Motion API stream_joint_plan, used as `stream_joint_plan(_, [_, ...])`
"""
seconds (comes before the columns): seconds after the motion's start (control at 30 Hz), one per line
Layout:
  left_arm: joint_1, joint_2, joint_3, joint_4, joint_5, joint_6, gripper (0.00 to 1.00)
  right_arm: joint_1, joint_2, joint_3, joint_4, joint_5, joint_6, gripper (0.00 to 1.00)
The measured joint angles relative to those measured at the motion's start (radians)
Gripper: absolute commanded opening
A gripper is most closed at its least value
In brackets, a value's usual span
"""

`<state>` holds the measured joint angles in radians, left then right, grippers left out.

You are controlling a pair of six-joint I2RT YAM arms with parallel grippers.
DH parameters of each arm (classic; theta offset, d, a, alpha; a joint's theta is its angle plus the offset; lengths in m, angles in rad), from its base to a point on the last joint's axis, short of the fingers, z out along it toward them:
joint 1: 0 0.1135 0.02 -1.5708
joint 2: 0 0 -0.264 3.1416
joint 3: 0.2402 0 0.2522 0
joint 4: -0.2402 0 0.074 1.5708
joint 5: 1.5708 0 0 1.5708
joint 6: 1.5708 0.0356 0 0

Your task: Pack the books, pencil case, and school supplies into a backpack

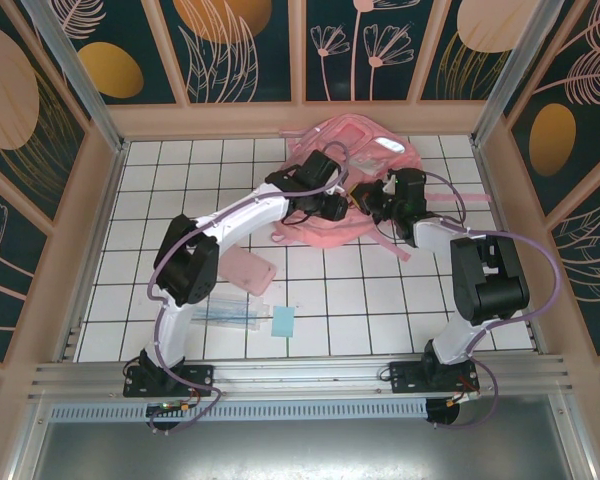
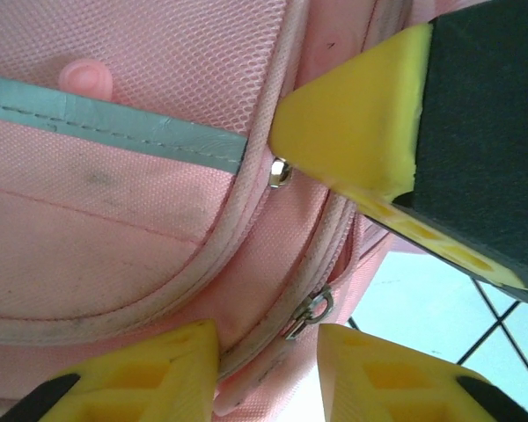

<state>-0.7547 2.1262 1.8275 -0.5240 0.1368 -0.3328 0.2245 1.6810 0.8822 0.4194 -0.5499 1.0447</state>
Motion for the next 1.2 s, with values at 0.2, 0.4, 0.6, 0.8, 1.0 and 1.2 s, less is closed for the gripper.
stream_joint_plan(0.2, [-0.017, 0.001, 0.000, -0.013, -0.047, -0.001, 0.35, 0.001, 0.002, 0.003, -0.018, 0.000, -0.004, 0.00])
stream_joint_plan(0.4, [-0.027, 0.001, 0.002, -0.020, -0.072, -0.014, 0.36, 0.003, 0.005, 0.011, -0.028, 0.000, -0.015, 0.00])
stream_joint_plan(0.6, [-0.027, 0.001, -0.012, -0.013, -0.076, -0.033, 0.37, 0.006, 0.007, 0.011, -0.029, 0.003, -0.015, 0.00])
stream_joint_plan(0.8, [-0.029, -0.015, -0.025, -0.017, -0.084, -0.042, 0.40, 0.006, 0.007, 0.011, -0.029, 0.003, -0.018, 0.00])
stream_joint_plan(1.0, [-0.050, -0.031, -0.040, -0.105, -0.068, -0.052, 0.50, 0.005, 0.007, 0.011, -0.006, 0.006, -0.017, 0.00])
stream_joint_plan(1.2, [-0.053, -0.031, -0.045, -0.116, -0.071, -0.053, 0.52, 0.005, 0.007, 0.011, -0.005, 0.006, -0.017, 0.00])
